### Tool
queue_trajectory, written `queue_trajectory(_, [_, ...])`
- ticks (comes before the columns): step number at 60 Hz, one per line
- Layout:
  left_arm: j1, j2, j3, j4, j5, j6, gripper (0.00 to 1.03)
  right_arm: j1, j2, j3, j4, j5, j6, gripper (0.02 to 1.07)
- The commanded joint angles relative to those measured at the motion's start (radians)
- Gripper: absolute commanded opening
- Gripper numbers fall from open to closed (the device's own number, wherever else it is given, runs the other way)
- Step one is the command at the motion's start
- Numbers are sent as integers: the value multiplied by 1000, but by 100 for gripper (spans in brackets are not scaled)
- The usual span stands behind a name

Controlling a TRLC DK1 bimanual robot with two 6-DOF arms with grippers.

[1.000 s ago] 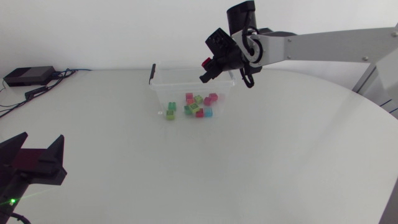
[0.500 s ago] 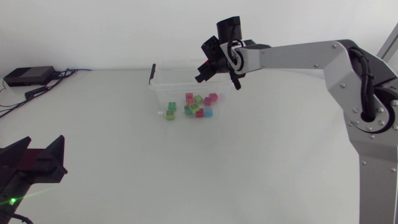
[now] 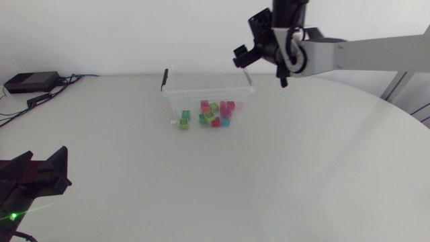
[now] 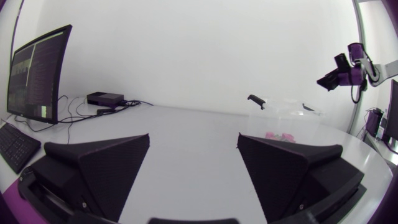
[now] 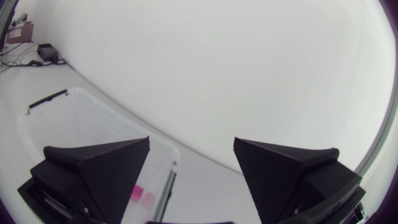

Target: Pick up the duplo bricks and place them in the container

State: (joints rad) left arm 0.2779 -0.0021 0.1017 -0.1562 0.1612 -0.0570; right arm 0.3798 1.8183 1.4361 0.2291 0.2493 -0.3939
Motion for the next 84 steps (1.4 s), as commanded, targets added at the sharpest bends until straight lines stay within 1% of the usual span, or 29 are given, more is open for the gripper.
queue_trajectory(1, [-8,-10,13,1,-15,-30,99,-21,-113,-95,21,19,26,102])
queue_trajectory(9, [-17,-10,13,10,-26,-23,99,-47,-286,-289,102,62,20,102])
queue_trajectory(15, [-19,-10,13,35,-57,-17,99,-68,-406,-434,164,90,9,102])
queue_trajectory(26, [-23,-10,7,96,-69,13,99,-131,-593,-649,182,99,-22,102])
queue_trajectory(32, [-46,-10,-7,147,-69,29,99,-159,-697,-757,187,99,-39,102])
queue_trajectory(39, [-103,-10,-22,164,-71,63,99,-194,-827,-884,269,97,-46,102])
queue_trajectory(41, [-115,-10,-25,164,-74,74,99,-200,-856,-905,269,97,-48,102])
queue_trajectory(46, [-164,-12,-28,164,-112,95,99,-220,-926,-961,269,97,-66,102])
queue_trajectory(49, [-180,-12,-33,165,-124,109,99,-220,-973,-993,265,81,-68,102])
queue_trajectory(52, [-184,-12,-39,167,-124,114,99,-220,-1034,-1030,266,64,-54,102])
queue_trajectory(56, [-194,-12,-54,173,-124,134,99,-220,-1130,-1082,266,13,-36,102])
queue_trajectory(63, [-206,-12,-85,208,-124,148,99,-217,-1246,-1155,274,7,24,102])
queue_trajectory(67, [-206,-12,-105,230,-124,154,99,-214,-1261,-1171,262,8,21,102])
queue_trajectory(70, [-207,-12,-105,205,-124,154,99,-219,-1286,-1192,259,7,27,102])
queue_trajectory(74, [-208,-12,-105,202,-125,153,99,-221,-1326,-1217,254,10,33,102])
queue_trajectory(84, [-220,-9,-104,194,-131,136,99,-250,-1414,-1256,168,-37,97,102])
